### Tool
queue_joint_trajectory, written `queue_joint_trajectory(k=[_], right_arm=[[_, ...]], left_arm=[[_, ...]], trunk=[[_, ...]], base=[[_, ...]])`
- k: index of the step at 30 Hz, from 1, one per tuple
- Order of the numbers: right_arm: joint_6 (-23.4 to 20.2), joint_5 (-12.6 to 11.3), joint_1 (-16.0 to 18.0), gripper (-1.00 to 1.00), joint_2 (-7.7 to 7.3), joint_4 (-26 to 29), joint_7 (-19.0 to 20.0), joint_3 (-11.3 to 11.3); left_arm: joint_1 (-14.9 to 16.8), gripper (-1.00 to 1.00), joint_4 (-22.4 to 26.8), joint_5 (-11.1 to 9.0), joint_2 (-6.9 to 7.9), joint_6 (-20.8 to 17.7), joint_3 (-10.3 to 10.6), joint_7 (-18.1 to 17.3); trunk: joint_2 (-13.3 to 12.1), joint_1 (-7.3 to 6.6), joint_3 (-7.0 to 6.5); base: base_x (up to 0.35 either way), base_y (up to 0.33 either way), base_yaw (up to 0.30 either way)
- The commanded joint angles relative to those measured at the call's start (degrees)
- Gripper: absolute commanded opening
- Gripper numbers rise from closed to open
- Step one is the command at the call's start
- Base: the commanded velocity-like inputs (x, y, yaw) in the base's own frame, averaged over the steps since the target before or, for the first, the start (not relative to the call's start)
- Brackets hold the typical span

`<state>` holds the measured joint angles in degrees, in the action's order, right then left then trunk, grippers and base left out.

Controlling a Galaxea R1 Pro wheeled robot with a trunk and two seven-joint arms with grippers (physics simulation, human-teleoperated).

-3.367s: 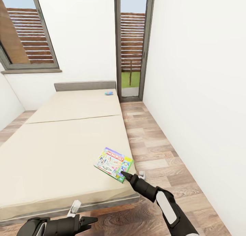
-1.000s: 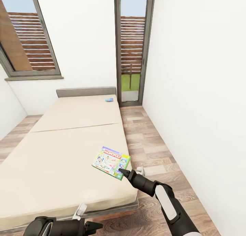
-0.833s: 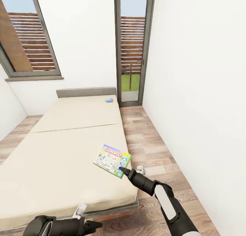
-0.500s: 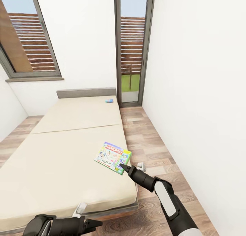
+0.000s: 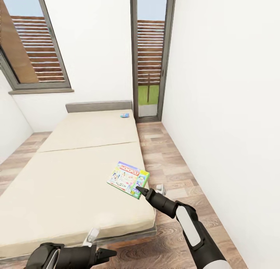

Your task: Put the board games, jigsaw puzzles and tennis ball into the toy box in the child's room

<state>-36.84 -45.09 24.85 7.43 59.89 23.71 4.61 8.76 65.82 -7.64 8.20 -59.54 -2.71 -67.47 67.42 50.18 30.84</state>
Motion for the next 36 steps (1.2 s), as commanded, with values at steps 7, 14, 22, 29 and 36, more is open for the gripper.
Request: queue_joint_trajectory(k=[7, 14, 22, 29, 36], right_arm=[[-0.2, 0.1, 0.0, -1.0, 0.04, 0.0, -0.1, -0.1], [-0.1, 0.3, 0.0, -1.0, 0.11, -0.1, -0.1, 0.0], [0.0, 0.3, 0.0, -1.0, 0.13, -0.2, -0.1, 0.0], [0.0, 0.3, 0.0, -1.0, 0.13, -0.2, -0.1, 0.0], [1.9, 0.2, 0.0, -1.0, 0.34, -0.3, -0.1, 0.0]], left_arm=[[0.0, 1.0, 0.0, 0.0, -0.11, -0.3, 0.1, -0.1], [0.0, 1.0, 0.0, 0.0, -0.06, -0.3, 0.1, -0.1], [0.0, 1.0, 0.0, 0.0, -0.11, -0.1, 0.1, 0.0], [0.0, 1.0, 0.0, 0.0, -0.14, -0.1, 0.1, 0.0], [0.0, 1.0, 0.0, 0.0, -0.15, 0.0, 0.1, 0.0]], trunk=[[-2.8, -1.56, -1.21], [-5.6, -3.1, -2.46], [-8.8, -4.85, -3.9], [-11.6, -6.39, -5.16], [-14.4, -7.93, -6.41]], base=[[-0.035, 0.0, 0.179], [-0.002, 0.0, 0.284], [0.0, 0.0, 0.291], [0.0, 0.0, 0.292], [0.0, 0.0, 0.291]])
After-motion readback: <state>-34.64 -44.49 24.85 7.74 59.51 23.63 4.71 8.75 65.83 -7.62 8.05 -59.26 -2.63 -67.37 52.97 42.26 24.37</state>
